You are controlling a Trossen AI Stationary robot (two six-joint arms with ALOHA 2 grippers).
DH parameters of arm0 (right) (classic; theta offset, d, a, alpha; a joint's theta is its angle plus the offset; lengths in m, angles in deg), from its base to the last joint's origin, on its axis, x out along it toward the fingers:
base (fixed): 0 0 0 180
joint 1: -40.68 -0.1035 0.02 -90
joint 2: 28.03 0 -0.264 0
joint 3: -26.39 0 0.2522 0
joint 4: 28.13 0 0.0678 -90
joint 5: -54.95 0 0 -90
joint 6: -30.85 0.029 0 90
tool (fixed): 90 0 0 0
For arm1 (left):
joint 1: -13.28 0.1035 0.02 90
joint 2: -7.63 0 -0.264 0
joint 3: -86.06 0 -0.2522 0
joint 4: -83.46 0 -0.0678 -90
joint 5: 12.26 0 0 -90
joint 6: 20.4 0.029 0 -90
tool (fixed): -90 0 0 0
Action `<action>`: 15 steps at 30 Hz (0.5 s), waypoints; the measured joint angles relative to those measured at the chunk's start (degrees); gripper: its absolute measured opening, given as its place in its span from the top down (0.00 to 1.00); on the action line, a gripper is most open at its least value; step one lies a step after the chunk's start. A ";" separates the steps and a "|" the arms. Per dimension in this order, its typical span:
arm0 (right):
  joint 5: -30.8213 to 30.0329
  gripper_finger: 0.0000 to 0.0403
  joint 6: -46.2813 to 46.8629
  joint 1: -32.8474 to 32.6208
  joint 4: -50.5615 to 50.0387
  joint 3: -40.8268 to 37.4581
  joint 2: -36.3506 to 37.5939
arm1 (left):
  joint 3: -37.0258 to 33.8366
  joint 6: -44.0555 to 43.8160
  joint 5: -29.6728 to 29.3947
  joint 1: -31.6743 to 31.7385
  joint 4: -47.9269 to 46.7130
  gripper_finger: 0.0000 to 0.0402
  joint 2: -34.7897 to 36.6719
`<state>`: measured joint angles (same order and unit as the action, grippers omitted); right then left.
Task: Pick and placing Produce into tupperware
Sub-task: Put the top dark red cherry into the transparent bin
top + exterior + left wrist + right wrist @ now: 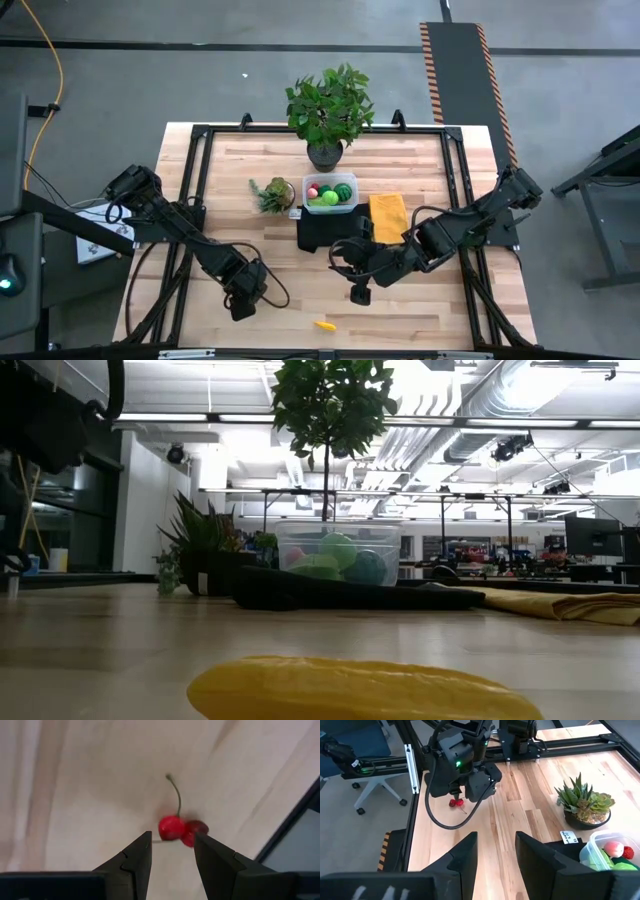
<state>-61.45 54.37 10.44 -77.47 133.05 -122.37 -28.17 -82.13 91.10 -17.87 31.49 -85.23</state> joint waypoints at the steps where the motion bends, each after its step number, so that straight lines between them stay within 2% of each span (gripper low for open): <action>1: -0.02 0.69 -0.02 0.00 0.00 0.00 0.00 | 0.02 0.00 1.13 0.15 -0.06 0.67 0.00; 4: -0.02 0.69 0.00 0.00 0.02 0.00 0.00 | 2.01 0.27 2.36 0.17 -2.60 0.67 0.00; 7: -0.02 0.69 0.00 0.00 0.00 0.00 0.00 | 6.71 2.02 0.68 0.17 -7.91 0.67 0.00; 12: -0.02 0.69 -0.02 0.00 -0.02 0.00 0.00 | 18.05 3.45 -8.63 0.01 -20.42 0.67 0.00; 15: -0.02 0.69 -0.02 0.00 -0.24 0.00 0.00 | 23.50 3.67 -14.73 -0.01 -23.31 0.67 0.00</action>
<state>-61.47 54.35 10.44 -77.71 133.05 -122.37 -4.67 -78.46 76.38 -17.88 8.18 -85.23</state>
